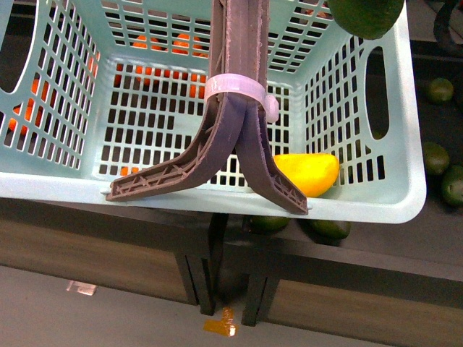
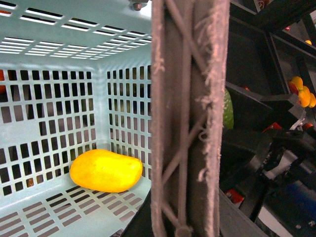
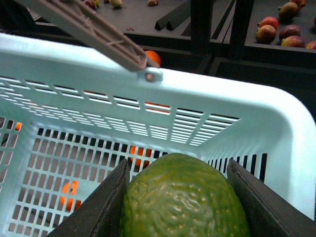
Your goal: Pick mango and avocado into basket
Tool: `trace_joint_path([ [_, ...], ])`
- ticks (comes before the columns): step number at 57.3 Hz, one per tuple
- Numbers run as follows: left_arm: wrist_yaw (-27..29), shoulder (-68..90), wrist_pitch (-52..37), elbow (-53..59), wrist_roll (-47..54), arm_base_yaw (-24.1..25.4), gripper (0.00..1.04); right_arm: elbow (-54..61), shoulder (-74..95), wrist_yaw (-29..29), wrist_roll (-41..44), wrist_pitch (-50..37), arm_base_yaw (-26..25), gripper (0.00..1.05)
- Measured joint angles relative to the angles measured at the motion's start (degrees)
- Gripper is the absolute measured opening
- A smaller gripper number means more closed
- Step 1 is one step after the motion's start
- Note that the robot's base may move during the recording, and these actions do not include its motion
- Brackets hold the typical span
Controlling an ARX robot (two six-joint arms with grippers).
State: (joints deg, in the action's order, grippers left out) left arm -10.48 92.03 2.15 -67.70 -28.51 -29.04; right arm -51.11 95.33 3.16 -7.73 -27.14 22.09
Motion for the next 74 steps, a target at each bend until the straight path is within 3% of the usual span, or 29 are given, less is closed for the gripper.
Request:
trace_joint_path([
  [17,-0.04,0.0,0.0,0.0,0.13,0.0,0.06,3.1,-3.08,3.61,-0.11,-3.37,-0.55,0.99],
  [38,0.2,0.0,0.02,0.0,0.15,0.0,0.06,16.44,-26.84,6.4,-2.1,-3.26,-7.74,0.97],
  [57,-0.02,0.0,0.02,0.0,0.15,0.0,0.06,37.81,-54.77,6.82,-4.35,8.44,-10.69,0.97],
  [74,0.02,0.0,0.02,0.0,0.22,0.0,0.06,41.11,-61.31,7.21,-4.76,11.74,-12.2,0.97],
])
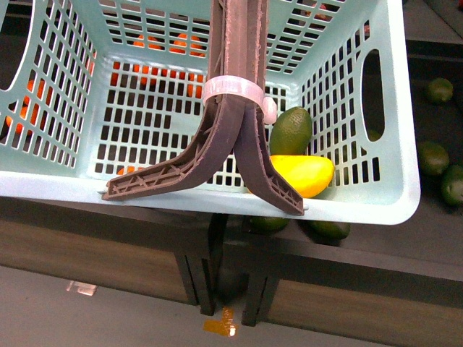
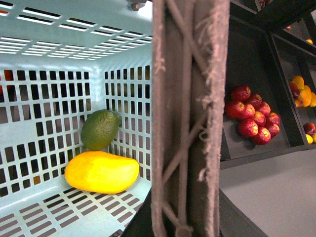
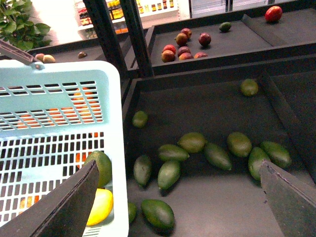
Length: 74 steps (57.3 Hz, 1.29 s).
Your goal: Pick mango and avocado into basket
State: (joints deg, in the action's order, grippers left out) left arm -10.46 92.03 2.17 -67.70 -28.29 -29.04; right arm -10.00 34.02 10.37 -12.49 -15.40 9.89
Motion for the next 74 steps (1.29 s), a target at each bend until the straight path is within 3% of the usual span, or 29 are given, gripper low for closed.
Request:
trace_joint_path([
  [1,0.02,0.0,0.0,0.0,-0.02,0.0,0.06,0.09,0.04,-0.11,0.13,-0.26,-0.02,0.97],
  [6,0.0,0.0,0.0,0.0,-0.04,0.0,0.06,4.0,-1.6,-2.58,8.02,-10.1,-1.62,0.75],
  [11,0.0,0.0,0.0,0.0,-0.04,0.0,0.06,5.57,-4.85,-4.04,10.88,-9.03,-3.37,0.54],
  [14,-0.02,0.0,0.0,0.0,-0.04,0.0,0.06,6.23,-6.73,-8.72,11.43,-7.69,-6.51,0.42],
  [20,-0.02,0.0,0.0,0.0,-0.04,0.0,0.06,6.99,-9.27,-9.86,11.85,-6.01,-9.51,0.24],
  [28,-0.02,0.0,0.0,0.0,-0.07,0.0,0.06,7.76,-12.26,-10.27,12.13,-3.93,-9.7,0.01],
  [67,-0.02,0.0,0.0,0.0,-0.07,0.0,0.06,9.75,-24.04,-10.27,12.28,5.2,-9.77,0.02],
  [74,-0.02,0.0,0.0,0.0,-0.04,0.0,0.06,9.7,-32.44,-10.29,12.31,14.93,-9.77,0.02],
])
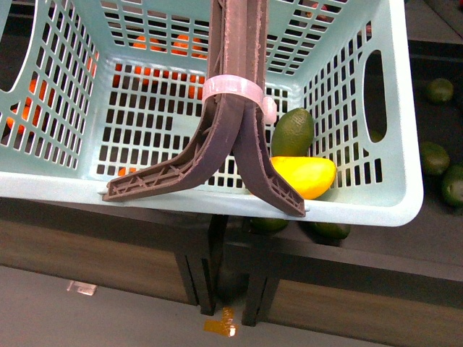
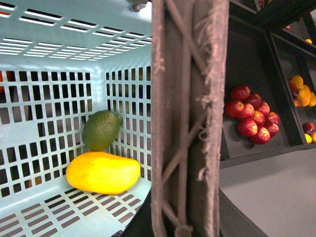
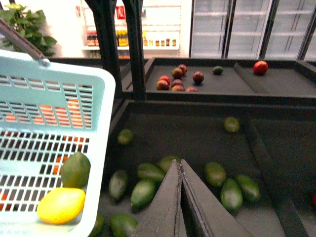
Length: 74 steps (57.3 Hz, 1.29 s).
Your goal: Pick mango and avocado into basket
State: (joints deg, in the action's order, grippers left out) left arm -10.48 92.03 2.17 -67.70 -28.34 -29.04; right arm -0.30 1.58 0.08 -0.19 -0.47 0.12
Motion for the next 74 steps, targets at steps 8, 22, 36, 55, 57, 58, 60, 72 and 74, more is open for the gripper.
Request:
trace_joint_path([
  [8,0.02,0.02,0.0,0.0,0.0,0.0,0.06,0.0,-1.27,0.0,0.0,0.35,0.0,0.02],
  [22,0.07,0.02,0.0,0.0,-0.04,0.0,0.06,0.0,-1.33,0.0,0.0,0.44,0.0,0.02],
  [36,0.02,0.02,0.0,0.0,-0.02,0.0,0.06,0.0,-1.33,-0.02,0.09,0.44,0.0,0.3],
  [55,0.0,0.02,0.0,0.0,-0.09,0.0,0.06,0.0,-1.33,0.07,0.09,0.44,0.02,0.9],
  [57,0.0,0.04,0.0,0.0,0.0,-0.15,0.06,0.0,-1.31,0.2,0.07,0.46,0.02,0.97],
  [58,0.02,0.04,0.0,0.0,0.02,-0.22,0.06,0.0,-1.31,0.22,0.04,0.48,0.02,0.98],
  [60,0.0,0.11,0.0,0.0,0.04,-0.46,0.06,0.0,-1.33,0.22,0.02,0.5,0.02,0.98],
  [72,-1.25,0.17,0.04,0.02,-0.44,-0.72,0.06,0.0,-1.33,0.11,0.07,0.66,0.02,0.97],
  [74,-1.36,0.17,0.04,0.02,-0.57,-0.72,0.06,-0.02,-1.33,0.02,0.07,0.52,0.0,0.97],
])
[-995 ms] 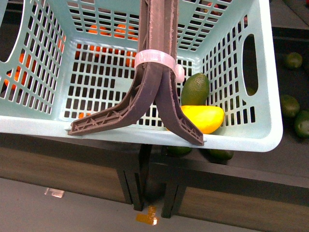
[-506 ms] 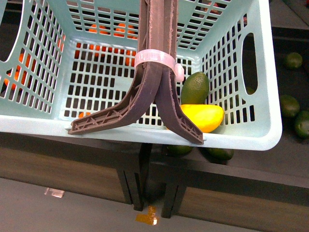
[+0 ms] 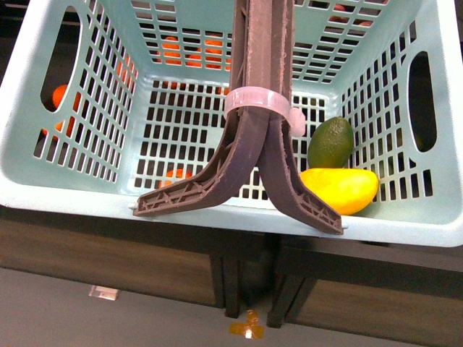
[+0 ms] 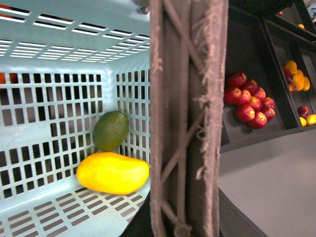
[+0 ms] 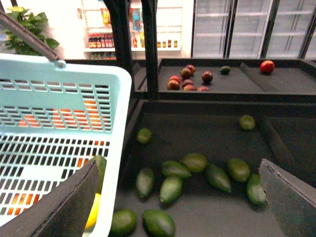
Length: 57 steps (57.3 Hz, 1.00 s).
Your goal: Pick mango and avocado into basket
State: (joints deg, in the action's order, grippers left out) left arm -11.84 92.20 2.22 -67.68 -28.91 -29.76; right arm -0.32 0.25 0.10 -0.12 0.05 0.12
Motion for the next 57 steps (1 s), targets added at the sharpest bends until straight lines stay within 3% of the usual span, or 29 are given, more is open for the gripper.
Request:
trace_joint_path([
  [57,1.75,0.02,0.0,0.0,0.59,0.72,0.06,-0.07,0.0,-0.13,0.02,0.02,0.0,0.97],
])
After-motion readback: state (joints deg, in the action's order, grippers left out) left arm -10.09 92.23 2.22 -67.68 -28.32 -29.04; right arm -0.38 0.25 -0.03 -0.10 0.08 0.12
